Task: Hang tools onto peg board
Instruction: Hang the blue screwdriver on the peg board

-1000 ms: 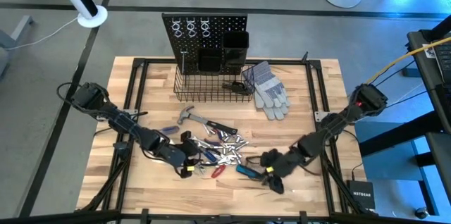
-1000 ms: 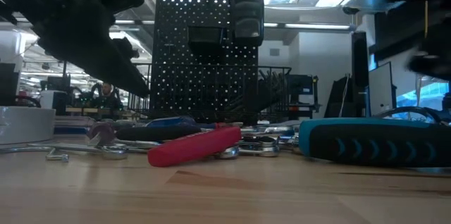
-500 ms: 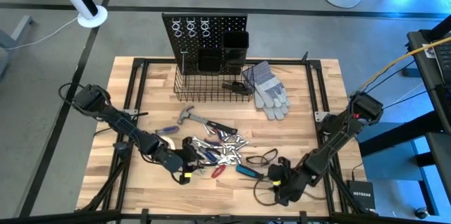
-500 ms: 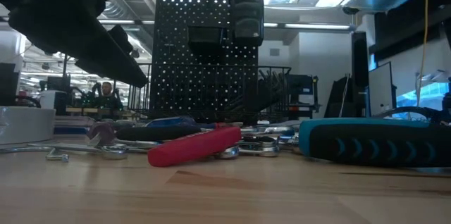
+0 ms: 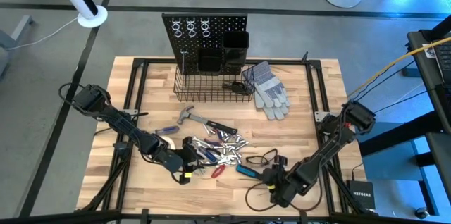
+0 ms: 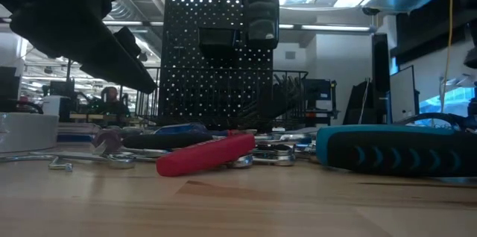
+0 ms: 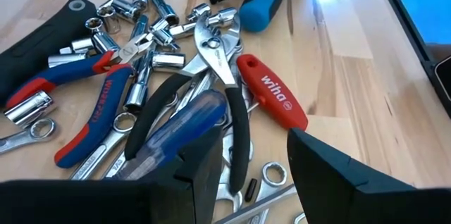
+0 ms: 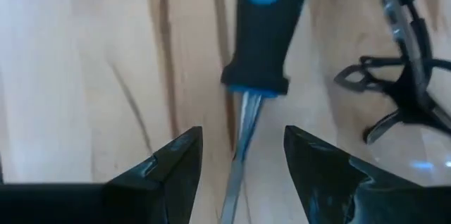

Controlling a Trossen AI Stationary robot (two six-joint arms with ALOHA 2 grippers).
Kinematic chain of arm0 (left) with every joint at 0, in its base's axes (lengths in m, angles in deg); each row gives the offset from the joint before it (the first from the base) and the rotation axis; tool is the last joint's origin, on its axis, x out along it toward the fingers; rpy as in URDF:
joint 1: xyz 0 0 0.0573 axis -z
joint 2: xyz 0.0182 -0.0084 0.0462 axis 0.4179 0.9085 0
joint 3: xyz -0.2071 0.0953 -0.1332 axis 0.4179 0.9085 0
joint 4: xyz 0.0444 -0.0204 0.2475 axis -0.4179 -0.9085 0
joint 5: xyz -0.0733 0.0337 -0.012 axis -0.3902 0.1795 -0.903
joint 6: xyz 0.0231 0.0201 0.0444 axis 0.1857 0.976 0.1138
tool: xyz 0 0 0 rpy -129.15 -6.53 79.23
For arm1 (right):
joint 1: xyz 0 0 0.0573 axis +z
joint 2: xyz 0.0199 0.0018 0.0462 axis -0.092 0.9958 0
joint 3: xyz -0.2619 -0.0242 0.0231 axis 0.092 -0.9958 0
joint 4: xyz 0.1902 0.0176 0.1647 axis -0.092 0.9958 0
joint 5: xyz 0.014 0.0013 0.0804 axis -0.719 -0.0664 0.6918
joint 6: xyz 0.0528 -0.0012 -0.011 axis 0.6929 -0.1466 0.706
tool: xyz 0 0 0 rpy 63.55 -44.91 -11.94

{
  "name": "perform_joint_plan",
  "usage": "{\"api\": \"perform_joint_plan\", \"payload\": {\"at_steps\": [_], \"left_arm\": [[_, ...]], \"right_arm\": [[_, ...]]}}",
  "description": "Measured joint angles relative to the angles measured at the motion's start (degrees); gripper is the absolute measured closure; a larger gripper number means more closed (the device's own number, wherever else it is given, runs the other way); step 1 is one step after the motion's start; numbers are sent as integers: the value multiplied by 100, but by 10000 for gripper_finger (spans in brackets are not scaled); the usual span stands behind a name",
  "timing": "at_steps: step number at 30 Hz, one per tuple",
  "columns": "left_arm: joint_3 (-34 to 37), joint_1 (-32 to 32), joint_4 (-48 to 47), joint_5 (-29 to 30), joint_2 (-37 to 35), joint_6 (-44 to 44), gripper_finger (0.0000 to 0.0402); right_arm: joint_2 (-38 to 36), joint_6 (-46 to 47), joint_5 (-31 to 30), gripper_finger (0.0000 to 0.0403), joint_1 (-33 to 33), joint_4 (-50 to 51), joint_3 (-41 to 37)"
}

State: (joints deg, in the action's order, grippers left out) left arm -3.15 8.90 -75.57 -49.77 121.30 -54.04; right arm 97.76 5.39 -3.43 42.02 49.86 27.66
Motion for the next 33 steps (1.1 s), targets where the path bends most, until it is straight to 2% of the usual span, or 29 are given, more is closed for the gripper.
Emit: {"api": "perform_joint_plan", "payload": {"at_steps": [6, 13, 17, 21, 27, 33], "left_arm": [[0, 0, -1, 0, -1, -20, 249], [0, 0, 2, 0, -2, -80, 249], [0, 4, -4, 0, -2, -149, 249], [0, 4, -1, 0, -2, -149, 249], [0, 4, 0, 2, -2, -131, 249], [0, 4, 0, 1, -2, -135, 249]], "right_arm": [[7, -17, 81, 237, -316, 76, -17], [127, -161, 741, 288, -668, 42, -29], [127, -195, 777, 313, -735, 106, -26], [127, -297, 715, 354, -721, 131, -26], [125, -306, 593, 358, -630, 204, 25], [70, -377, 428, 357, -508, 802, 605]]}}
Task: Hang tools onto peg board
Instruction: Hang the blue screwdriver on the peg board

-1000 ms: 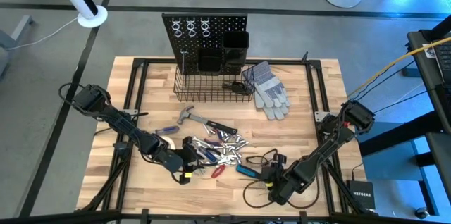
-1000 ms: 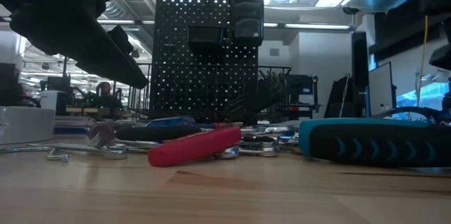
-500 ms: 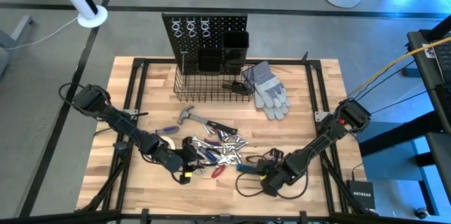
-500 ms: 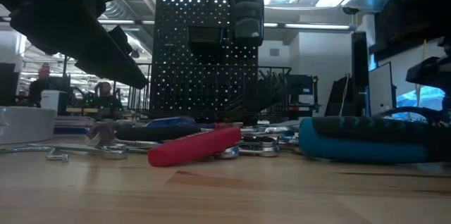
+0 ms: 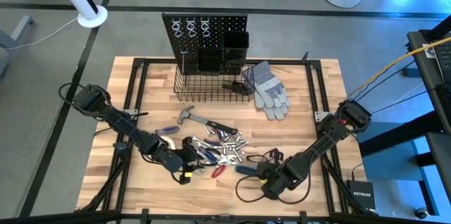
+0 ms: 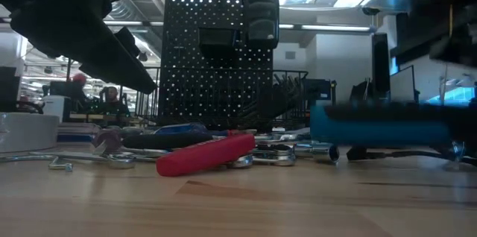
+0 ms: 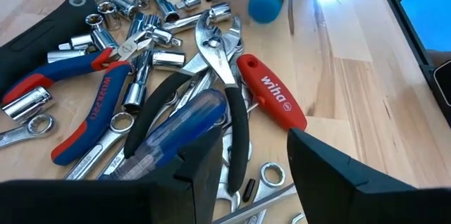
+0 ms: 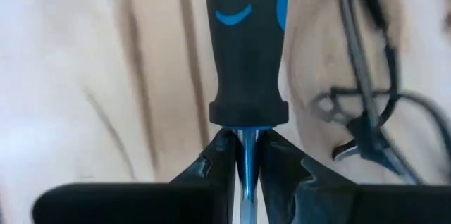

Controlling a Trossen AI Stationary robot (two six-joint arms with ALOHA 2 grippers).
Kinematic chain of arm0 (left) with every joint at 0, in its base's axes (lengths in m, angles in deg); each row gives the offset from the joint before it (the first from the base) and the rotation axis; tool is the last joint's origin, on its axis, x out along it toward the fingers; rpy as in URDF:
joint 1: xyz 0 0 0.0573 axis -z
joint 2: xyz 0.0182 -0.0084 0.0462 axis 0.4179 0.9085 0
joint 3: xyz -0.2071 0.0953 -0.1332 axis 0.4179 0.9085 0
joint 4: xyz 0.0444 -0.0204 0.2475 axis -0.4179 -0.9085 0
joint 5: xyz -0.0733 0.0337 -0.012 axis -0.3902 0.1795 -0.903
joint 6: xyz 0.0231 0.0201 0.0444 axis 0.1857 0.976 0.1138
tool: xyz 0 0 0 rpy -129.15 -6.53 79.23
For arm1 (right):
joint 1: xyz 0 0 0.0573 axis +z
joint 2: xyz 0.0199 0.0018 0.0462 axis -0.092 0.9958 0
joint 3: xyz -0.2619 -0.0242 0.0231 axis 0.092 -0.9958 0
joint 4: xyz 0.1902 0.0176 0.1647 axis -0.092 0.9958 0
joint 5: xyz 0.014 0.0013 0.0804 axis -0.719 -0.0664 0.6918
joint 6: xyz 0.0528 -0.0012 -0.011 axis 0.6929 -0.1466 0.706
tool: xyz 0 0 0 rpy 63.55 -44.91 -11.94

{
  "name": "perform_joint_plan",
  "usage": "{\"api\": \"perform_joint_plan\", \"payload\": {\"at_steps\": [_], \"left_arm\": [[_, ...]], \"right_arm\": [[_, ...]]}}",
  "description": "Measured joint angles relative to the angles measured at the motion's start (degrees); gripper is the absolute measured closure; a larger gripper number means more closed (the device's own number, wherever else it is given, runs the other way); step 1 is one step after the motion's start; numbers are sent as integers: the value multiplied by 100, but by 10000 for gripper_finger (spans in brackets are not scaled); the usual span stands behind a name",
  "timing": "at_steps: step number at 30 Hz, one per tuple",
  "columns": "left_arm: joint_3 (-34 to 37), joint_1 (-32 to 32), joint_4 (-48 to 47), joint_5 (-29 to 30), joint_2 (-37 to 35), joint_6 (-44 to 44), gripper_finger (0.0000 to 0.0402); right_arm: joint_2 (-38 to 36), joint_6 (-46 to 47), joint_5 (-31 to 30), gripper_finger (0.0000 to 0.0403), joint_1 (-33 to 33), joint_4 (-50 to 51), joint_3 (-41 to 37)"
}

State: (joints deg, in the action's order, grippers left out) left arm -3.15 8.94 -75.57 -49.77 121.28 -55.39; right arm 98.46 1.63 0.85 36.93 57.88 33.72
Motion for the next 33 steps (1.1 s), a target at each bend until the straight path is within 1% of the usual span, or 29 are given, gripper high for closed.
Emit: {"api": "perform_joint_plan", "payload": {"at_steps": [3, 5, 8, 13, 16, 19, 21, 24, 28, 33], "left_arm": [[0, 2, 19, 0, 0, -32, 249], [0, 2, 64, 1, 0, -38, 249], [0, 11, 119, 1, -20, -10, 249], [0, 22, 562, 6, -157, 290, 249], [0, 22, 1034, 17, -239, 605, 249], [0, -1, 1572, 21, -275, 883, 249], [0, -51, 1950, 23, -276, 1090, 249], [-13, -264, 2362, 21, -282, 1326, 249], [-135, -653, 2427, -12, -282, 1453, 249], [-330, -1040, 2450, -422, -282, 1749, 249]], "right_arm": [[-130, -171, -363, 357, 67, 284, 319], [-301, -227, -707, 358, 112, 347, 400], [-612, -352, -1364, 358, 191, 286, 426], [-1076, -660, -2538, 358, 210, 270, 424], [-1235, -1162, -3197, 358, 203, -77, 428], [-1261, -1729, -3710, 358, 121, -518, 426], [-1261, -2036, -3821, 358, 87, -817, 426], [-1255, -2455, -3804, 358, -59, -1225, 415], [-1250, -2969, -3582, 358, -313, -1559, 389], [-1248, -3516, -3269, 358, -701, -1850, 387]]}}
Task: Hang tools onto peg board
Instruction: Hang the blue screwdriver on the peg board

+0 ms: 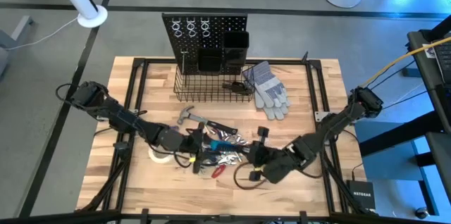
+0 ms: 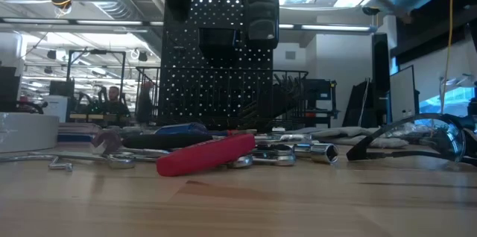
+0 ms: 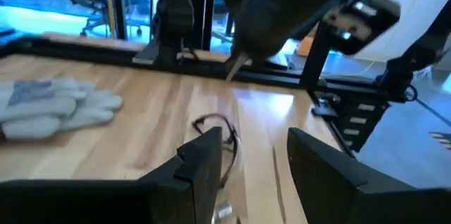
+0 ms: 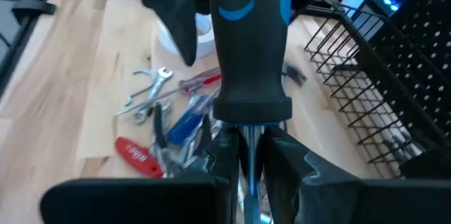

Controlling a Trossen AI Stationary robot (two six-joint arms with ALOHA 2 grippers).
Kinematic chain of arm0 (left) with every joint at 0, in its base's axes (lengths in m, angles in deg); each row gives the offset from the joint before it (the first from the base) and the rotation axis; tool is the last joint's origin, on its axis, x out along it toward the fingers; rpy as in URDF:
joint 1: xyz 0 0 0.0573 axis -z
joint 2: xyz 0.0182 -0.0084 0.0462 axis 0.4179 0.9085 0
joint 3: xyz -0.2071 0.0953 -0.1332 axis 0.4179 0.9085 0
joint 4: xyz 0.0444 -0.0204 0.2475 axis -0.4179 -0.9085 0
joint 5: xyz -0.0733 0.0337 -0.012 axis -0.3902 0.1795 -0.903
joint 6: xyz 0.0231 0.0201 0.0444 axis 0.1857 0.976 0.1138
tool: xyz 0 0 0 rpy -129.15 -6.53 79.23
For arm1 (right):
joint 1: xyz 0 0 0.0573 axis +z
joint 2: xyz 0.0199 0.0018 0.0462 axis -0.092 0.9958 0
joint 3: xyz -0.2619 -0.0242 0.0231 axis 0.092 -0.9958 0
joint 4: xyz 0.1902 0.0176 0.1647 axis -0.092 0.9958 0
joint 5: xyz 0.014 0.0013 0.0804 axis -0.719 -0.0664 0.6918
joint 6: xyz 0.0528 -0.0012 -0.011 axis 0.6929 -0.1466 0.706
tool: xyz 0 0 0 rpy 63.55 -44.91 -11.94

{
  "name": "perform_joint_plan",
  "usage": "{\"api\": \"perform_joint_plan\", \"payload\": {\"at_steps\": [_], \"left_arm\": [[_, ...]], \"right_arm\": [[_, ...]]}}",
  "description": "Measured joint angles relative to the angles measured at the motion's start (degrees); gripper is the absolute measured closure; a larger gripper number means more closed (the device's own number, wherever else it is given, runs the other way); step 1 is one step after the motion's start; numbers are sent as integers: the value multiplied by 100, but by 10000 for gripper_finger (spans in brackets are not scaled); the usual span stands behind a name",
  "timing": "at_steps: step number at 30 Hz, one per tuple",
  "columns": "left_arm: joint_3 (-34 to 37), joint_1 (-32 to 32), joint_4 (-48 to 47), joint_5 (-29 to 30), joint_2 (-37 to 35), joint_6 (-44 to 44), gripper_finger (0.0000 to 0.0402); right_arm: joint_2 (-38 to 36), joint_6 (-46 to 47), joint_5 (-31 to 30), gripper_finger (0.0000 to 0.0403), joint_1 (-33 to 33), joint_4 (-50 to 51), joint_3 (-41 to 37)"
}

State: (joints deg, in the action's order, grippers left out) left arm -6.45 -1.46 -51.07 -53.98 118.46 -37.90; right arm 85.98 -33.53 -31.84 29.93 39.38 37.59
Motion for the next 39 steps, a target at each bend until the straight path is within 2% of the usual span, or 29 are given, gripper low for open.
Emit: {"api": "perform_joint_plan", "payload": {"at_steps": [6, 13, 23, 35, 39], "left_arm": [[-135, -106, 11, -409, -349, 441, 249], [-135, -122, 13, -418, -886, 976, 249], [-133, -249, 355, -265, -964, 2094, 249], [-133, -622, 617, -285, -1227, 2433, 249], [-133, -722, 552, -276, -1433, 2466, 268]], "right_arm": [[-1, -671, 273, 358, -236, -535, -13], [-59, -1479, 1077, 358, -719, -2242, -433], [-24, -1942, 2906, 358, -1745, -3711, -705], [-9, -2670, 3509, 358, -2391, -4130, -721], [-9, -2802, 3879, 358, -2648, -4274, -721]]}}
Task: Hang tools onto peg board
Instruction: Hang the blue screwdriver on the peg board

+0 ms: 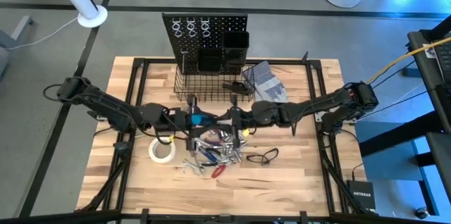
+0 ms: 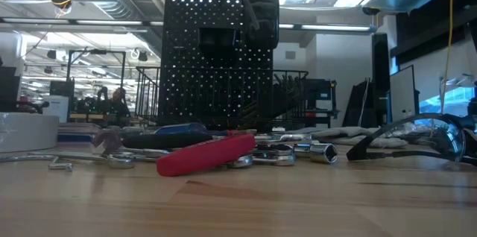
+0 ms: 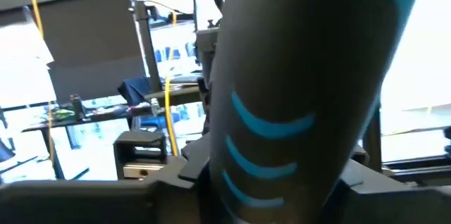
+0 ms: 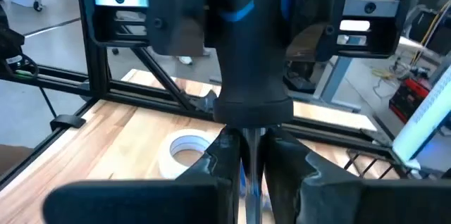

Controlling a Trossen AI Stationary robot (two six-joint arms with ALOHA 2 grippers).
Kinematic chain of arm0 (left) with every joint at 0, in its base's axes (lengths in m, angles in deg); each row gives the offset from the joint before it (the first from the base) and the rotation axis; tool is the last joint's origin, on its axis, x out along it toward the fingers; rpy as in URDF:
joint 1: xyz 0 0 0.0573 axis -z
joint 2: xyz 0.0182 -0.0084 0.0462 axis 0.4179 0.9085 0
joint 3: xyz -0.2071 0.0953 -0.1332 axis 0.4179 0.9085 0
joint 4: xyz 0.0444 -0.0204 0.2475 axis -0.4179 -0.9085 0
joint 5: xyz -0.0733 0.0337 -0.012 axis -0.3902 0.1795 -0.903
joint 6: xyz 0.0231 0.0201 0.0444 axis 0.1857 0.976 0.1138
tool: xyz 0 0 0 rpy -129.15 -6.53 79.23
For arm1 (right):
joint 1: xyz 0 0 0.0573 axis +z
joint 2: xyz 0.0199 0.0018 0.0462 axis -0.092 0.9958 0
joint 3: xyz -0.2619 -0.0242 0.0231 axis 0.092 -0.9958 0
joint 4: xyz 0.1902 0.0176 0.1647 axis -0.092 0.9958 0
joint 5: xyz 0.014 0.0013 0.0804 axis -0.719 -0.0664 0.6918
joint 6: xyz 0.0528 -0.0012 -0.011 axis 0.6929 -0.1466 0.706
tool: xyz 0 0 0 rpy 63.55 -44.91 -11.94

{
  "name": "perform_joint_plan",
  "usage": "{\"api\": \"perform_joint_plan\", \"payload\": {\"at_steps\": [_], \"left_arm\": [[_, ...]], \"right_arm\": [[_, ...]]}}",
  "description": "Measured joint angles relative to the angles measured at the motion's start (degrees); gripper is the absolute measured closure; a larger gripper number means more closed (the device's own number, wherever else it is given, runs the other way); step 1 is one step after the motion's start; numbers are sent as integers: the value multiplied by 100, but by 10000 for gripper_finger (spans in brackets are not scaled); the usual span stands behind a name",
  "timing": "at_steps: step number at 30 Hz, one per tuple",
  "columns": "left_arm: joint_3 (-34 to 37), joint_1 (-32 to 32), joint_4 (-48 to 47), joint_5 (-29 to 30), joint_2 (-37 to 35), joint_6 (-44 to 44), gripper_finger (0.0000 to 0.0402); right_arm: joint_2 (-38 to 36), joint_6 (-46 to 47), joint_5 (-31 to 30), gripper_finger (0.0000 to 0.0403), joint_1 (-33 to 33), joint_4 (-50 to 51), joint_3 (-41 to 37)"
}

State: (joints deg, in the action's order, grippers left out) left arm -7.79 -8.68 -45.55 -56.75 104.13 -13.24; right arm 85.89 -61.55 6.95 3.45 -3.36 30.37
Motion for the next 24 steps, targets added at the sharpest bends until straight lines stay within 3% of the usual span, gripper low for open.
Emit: {"api": "perform_joint_plan", "payload": {"at_steps": [11, 19, 24], "left_arm": [[-199, -606, -919, -15, -380, 367, 277], [-1403, -1193, -3548, 23, -745, 188, 277], [-2506, -1617, -5105, 24, -812, 92, 277]], "right_arm": [[0, -66, 108, 322, -485, -32, 61], [-461, -817, -1248, 270, -467, 980, 613], [-929, -1017, -1484, 240, -467, 1112, 669]]}}
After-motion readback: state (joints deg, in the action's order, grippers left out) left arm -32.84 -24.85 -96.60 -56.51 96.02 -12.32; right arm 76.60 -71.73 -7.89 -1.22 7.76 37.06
